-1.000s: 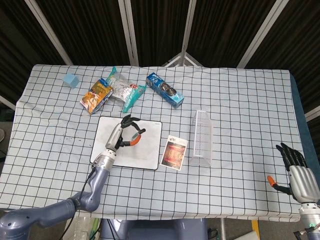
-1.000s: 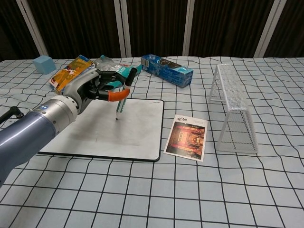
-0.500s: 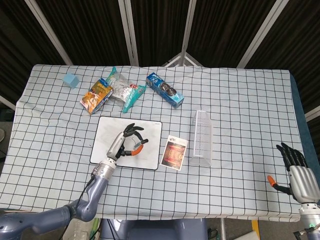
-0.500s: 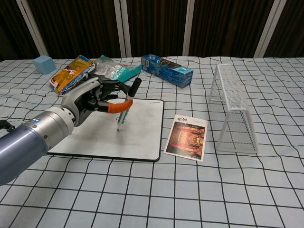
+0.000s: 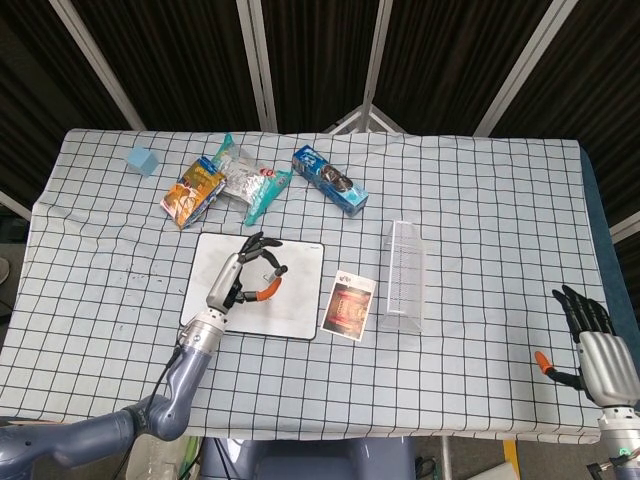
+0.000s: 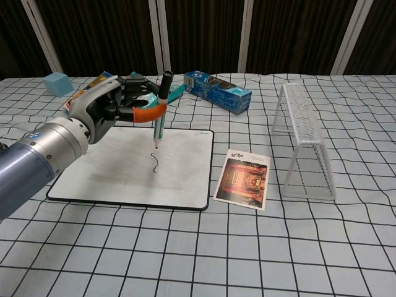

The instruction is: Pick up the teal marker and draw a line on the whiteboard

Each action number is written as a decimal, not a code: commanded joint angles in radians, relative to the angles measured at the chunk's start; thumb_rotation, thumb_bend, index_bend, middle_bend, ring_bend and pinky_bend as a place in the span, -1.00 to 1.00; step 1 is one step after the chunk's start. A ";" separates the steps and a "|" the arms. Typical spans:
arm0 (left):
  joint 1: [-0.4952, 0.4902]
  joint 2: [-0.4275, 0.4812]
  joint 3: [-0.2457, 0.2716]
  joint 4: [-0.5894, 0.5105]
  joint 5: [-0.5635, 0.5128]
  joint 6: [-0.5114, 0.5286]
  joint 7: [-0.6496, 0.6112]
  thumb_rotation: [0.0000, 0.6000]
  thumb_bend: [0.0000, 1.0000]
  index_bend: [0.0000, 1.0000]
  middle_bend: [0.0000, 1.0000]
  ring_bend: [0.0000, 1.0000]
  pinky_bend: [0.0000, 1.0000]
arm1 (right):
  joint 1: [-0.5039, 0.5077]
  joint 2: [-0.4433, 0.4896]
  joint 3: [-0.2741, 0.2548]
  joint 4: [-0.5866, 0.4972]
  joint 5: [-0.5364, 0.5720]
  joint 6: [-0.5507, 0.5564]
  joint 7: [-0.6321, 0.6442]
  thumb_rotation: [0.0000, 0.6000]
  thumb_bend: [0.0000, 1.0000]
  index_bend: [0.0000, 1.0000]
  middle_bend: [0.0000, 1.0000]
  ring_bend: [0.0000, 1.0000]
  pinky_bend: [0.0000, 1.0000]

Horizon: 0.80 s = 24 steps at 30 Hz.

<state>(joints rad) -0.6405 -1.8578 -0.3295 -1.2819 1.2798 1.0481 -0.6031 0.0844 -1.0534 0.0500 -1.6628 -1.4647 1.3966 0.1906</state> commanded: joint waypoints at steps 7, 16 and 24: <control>-0.043 -0.019 -0.025 0.103 -0.029 -0.042 0.029 1.00 0.11 0.50 -0.56 -0.95 -0.88 | 0.002 0.002 0.002 -0.002 0.006 -0.006 0.001 1.00 -0.40 -1.00 -1.00 -1.00 -1.00; -0.067 -0.056 -0.023 0.185 -0.037 -0.072 0.012 1.00 0.11 0.50 -0.56 -0.95 -0.88 | 0.003 0.002 0.003 -0.004 0.011 -0.011 0.003 1.00 -0.40 -1.00 -1.00 -1.00 -1.00; -0.083 -0.075 -0.026 0.212 -0.030 -0.075 -0.007 1.00 0.11 0.50 -0.56 -0.95 -0.88 | 0.004 0.003 0.003 -0.004 0.013 -0.013 0.004 1.00 -0.40 -1.00 -1.00 -1.00 -1.00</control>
<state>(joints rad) -0.7226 -1.9317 -0.3546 -1.0712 1.2489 0.9729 -0.6082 0.0879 -1.0506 0.0531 -1.6670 -1.4516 1.3833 0.1942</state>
